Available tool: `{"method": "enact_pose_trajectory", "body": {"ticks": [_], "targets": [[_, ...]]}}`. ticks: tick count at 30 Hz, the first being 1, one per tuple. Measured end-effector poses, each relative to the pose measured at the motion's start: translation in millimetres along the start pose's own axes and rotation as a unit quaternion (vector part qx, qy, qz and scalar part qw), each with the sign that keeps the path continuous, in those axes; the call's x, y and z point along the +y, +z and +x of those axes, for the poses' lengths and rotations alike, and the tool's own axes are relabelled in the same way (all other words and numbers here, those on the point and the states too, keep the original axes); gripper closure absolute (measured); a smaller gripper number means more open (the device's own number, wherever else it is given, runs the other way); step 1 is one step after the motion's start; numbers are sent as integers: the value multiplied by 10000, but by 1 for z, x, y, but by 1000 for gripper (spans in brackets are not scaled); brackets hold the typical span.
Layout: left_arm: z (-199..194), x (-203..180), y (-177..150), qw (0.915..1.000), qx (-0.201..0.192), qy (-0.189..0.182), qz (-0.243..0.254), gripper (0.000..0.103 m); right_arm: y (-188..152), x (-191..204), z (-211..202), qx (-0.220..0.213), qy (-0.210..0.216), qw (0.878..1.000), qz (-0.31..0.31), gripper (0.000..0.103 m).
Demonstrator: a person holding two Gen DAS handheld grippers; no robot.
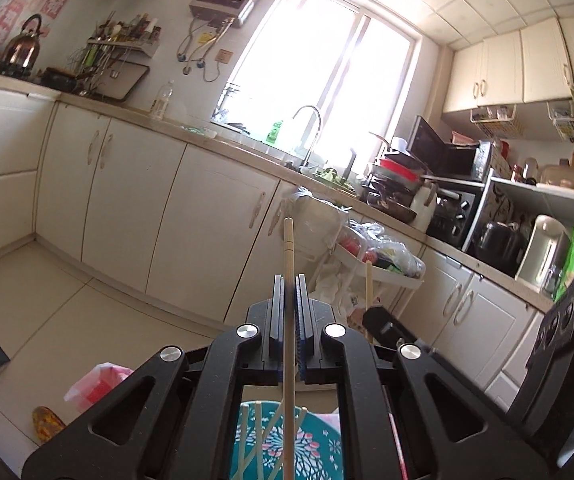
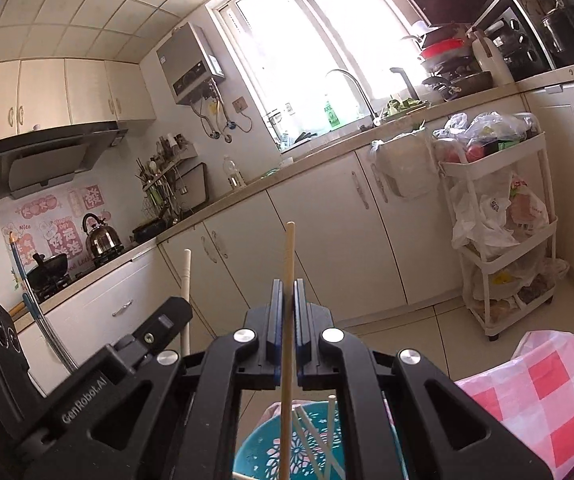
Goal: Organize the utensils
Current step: 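Lift both held chopsticks with both tools up over the teal cup, then lower the chopsticks into the teal cup and open both tools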
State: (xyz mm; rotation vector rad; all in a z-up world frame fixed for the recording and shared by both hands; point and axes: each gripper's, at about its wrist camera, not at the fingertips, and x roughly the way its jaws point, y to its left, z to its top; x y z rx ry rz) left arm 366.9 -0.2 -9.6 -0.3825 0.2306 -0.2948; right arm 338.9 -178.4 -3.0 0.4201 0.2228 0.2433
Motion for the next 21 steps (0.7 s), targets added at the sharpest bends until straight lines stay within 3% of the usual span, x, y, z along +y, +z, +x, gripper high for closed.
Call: {"method": "enact_pose_trajectory", "body": {"ticks": [3,9,14,18,21], "targets": [[13,8,-12,9998,25,135,-152,98,-11,-7,11,80,-52,9999,-40,97],[27,15,-44,9983,499,298,-66,98,-35,-18,17,461,-84,9988,-103,96],[11,16,-57,9965,745,368,80,92,-43,-25,-3,665,-138,9977,-13,80],[-30,16,-61,9955,726,555,256,64,-54,-35,-51,811,-311,9961,129,80],[-68,17,-70,9940,745,675,440,54,-84,-40,-83,1322,-478,9901,38,80]]}}
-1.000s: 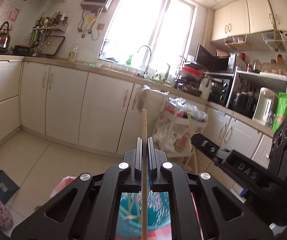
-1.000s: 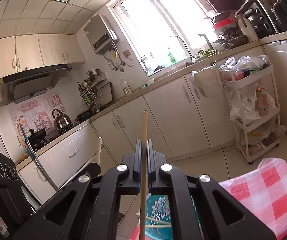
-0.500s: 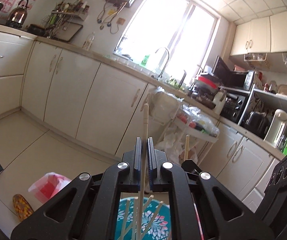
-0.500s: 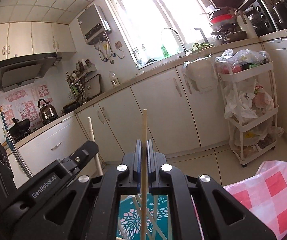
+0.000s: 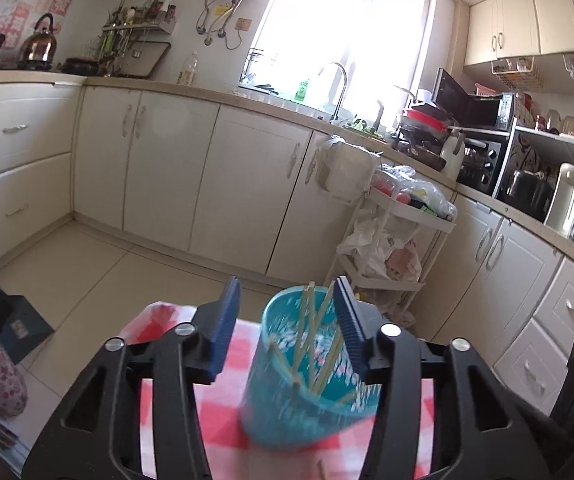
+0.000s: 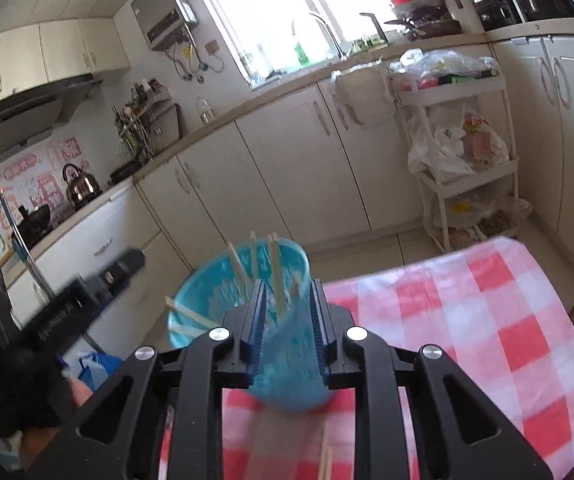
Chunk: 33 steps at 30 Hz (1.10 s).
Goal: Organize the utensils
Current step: 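Lower the chopsticks into the teal cup and open both tools, then move both open tools back over the remaining chopsticks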
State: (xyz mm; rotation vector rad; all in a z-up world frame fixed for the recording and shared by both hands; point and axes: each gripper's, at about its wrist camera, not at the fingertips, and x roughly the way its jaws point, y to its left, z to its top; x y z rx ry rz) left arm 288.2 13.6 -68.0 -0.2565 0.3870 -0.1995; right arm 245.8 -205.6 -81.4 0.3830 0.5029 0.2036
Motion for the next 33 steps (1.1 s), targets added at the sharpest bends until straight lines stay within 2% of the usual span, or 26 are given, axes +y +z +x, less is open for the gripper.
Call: {"method": "enact_pose_trajectory", "body": {"ticks": [3,5,10,15,21,26,33], "targets": [[-24,5,-25,9994,244,83,223,51,-54,-4,-4,866,-192,9956,-305,82],[-33,8,-46,9979,553,145,302,50,-86,-7,3,1426,-277,9884,-433,85],[-43,13,-87,9925,1196,148,217,49,-117,-7,16,1899,-533,9777,-714,88],[-45,10,-110,9880,1521,123,245,47,-132,0,23,2154,-654,9692,-1000,89],[-37,-1,-122,9830,1780,147,417,43,-135,-6,17,2170,-834,9657,-1157,95],[-8,-32,-138,9709,2238,120,840,43,-136,-23,3,2110,-984,9665,-1082,96],[27,-73,-163,9534,2589,295,1524,43,-134,-61,-25,1959,-923,9754,-407,96]]}}
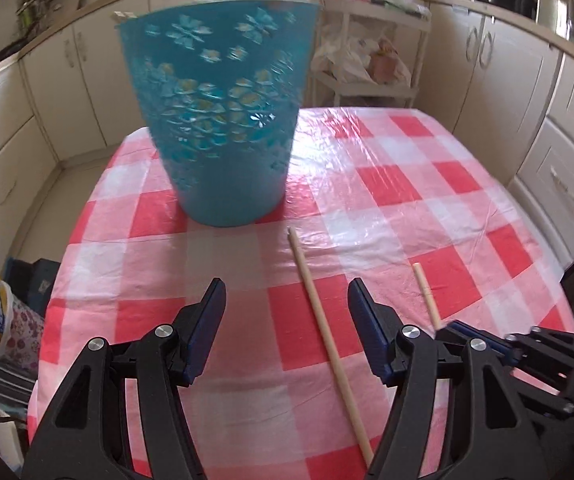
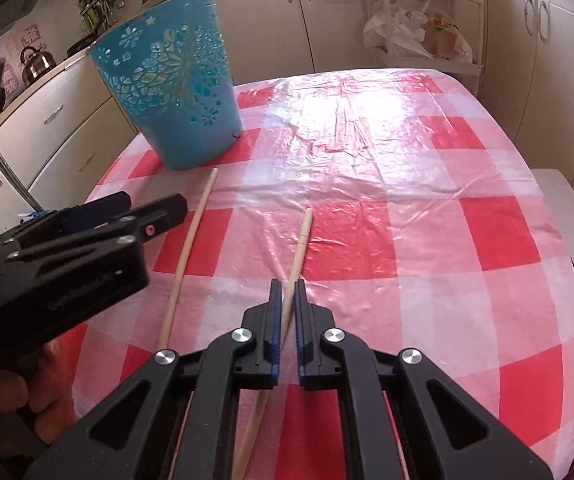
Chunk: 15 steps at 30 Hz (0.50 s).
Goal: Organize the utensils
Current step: 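Move both open tools back over the remaining chopsticks, then close the left tool on one wooden chopstick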
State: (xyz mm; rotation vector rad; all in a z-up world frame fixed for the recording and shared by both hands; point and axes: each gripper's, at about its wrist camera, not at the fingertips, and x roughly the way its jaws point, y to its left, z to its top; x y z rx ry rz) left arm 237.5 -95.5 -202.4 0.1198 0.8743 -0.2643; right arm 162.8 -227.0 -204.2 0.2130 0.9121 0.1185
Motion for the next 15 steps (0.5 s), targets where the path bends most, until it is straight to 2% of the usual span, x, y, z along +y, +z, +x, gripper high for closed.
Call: {"method": "enact_pose_trajectory", "body": {"ticks": [3,5,6,7,8,9,10,15], "targets": [[9,-10,-1,9997,206,29,138,43,-2,-6,-3,-12,77,9999,69,96],[11,-15,-6,9993,265,55,262,47,-2,-6,-4,-25,73,9999,76,96],[12,-15,-8,9991,311,33,297,57,-3,-5,-4,-38,58,9999,80,96],[14,-16,-11,9987,385,-16,320,72,-4,-2,-5,-48,49,9999,78,96],[13,-16,-14,9988,357,-103,320,78,-4,-1,-4,-50,46,9999,76,96],[12,-17,-16,9987,350,-110,361,92,-5,0,-4,-58,37,9999,73,96],[11,-17,-18,9985,365,-132,396,98,-4,2,-4,-63,33,10000,61,96],[-3,3,-33,9993,317,-95,148,98,-6,16,-6,-80,62,9999,-122,97]]}}
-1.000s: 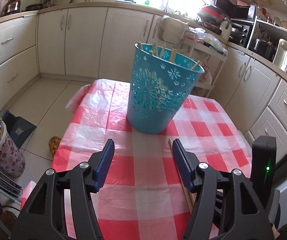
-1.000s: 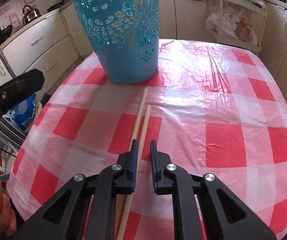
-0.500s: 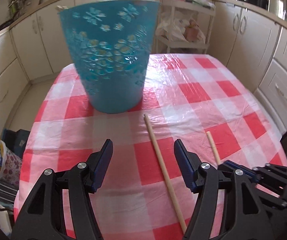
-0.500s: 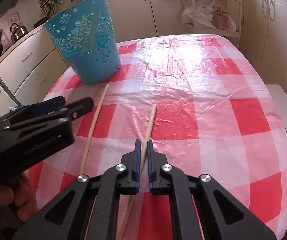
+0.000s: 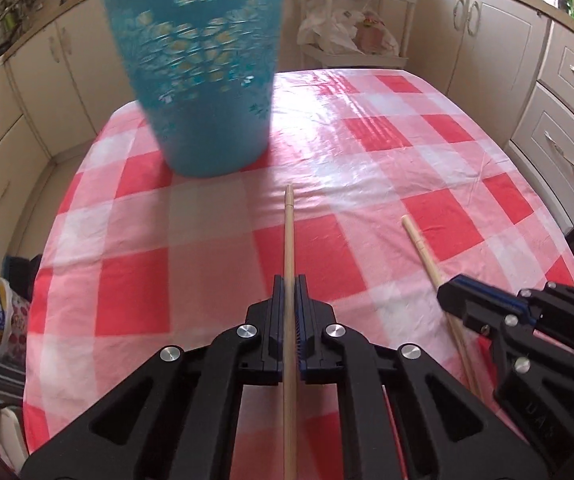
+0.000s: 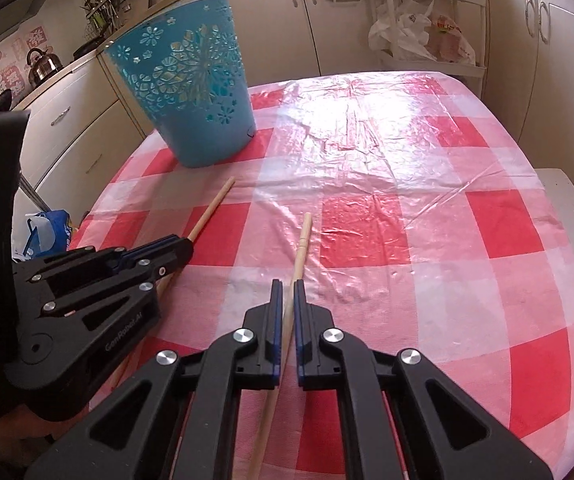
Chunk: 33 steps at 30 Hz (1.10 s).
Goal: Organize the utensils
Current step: 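Close the left tool on one wooden chopstick, then close the right tool on the last chopstick while the left tool holds its own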
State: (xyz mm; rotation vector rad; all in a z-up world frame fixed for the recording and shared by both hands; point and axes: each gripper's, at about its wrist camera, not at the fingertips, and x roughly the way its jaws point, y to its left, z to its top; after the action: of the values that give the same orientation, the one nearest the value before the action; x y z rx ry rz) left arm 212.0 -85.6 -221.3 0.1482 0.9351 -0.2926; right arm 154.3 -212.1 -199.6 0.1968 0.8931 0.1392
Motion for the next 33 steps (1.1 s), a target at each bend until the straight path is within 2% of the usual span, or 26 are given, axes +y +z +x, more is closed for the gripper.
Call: {"method": "enact_pose_trajectory", "body": {"ticks": [4,8,12,13,14,16,18,20,21,29,33], "targets": [[-11,9,-10,10000,76,-28,-10,98,1,12,2,86,8,9997,-242,97],[-14,10,-7,9999,126,-30,40,96,4,16,4,171,-69,9992,-358,97],[-15,11,4,10000,39,8,17,76,7,14,6,199,-170,9990,-354,96],[-14,10,6,10000,18,18,13,72,8,13,6,212,-180,9991,-332,93],[-14,10,8,10000,8,23,14,71,8,13,7,220,-184,9990,-331,88],[-9,8,12,10000,12,43,28,70,7,13,10,243,-260,9986,-389,86],[-2,7,14,10000,43,40,52,70,4,14,11,189,-296,9983,-471,86],[4,9,12,9999,96,-53,11,90,4,15,11,154,-358,9979,-514,95],[5,9,11,9999,86,-105,-10,98,4,13,10,156,-326,9982,-484,95],[-7,21,3,9988,114,-410,-232,98,8,14,8,277,-223,9983,-471,96],[-6,28,8,9990,117,-324,-290,97,10,17,14,393,-317,9969,-601,95]]}}
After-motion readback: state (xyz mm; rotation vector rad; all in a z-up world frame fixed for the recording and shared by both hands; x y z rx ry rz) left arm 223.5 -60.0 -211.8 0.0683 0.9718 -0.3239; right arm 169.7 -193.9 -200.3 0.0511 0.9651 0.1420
